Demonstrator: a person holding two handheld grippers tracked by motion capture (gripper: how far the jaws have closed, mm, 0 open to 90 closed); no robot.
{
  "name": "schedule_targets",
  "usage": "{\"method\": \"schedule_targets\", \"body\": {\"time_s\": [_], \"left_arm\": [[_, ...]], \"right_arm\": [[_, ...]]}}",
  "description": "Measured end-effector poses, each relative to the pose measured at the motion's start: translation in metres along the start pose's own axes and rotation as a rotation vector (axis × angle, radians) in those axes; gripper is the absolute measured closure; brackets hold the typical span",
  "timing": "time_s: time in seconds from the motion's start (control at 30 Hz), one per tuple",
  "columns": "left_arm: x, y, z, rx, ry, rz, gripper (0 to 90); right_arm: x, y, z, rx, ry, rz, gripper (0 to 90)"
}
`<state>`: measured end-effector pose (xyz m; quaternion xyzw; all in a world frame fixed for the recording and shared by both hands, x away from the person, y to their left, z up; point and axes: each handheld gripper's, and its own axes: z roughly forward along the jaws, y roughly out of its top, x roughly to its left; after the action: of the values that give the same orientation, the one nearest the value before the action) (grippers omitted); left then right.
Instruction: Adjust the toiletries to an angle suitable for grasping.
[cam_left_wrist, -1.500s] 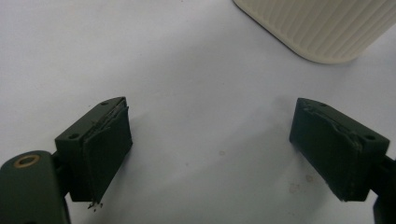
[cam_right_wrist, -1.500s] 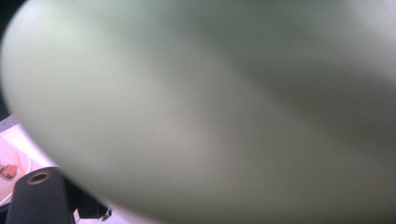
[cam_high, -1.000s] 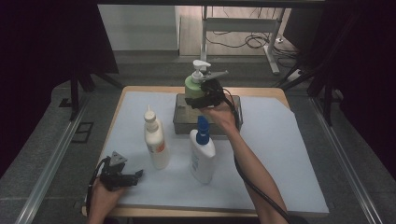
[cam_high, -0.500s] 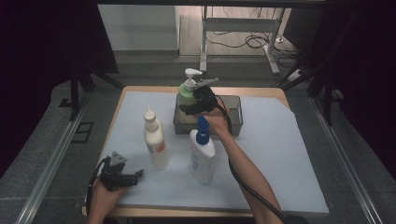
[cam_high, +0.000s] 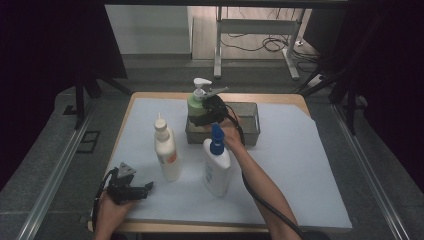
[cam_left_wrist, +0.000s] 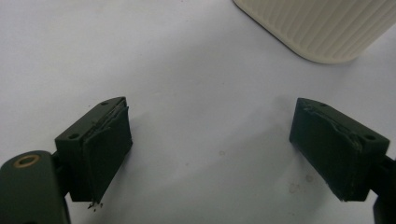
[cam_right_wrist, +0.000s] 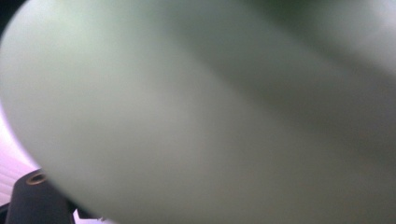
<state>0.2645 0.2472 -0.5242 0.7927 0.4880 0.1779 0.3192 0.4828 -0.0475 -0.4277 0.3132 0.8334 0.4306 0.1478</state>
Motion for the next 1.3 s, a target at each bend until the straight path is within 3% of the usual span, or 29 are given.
{"method": "schedule_targets", "body": {"time_s": [0.77, 1.2, 1.3], "left_arm": [[0.0, 0.0, 0.0, 0.0, 0.0, 0.0, 12.4], [0.0, 0.0, 0.0, 0.0, 0.0, 0.0, 12.4], [0.0, 0.0, 0.0, 0.0, 0.0, 0.0, 12.4]], "right_arm": [[0.0075, -0.0057, 0.0036, -0.037, -0.009, -0.015, 11.9], [0.0057, -0.0047, 0.0039, -0.019, -0.004, -0.012, 10.8], [0.0031, -0.0049, 0.0041, 0.006, 0.024, -0.01, 3.8]]}}
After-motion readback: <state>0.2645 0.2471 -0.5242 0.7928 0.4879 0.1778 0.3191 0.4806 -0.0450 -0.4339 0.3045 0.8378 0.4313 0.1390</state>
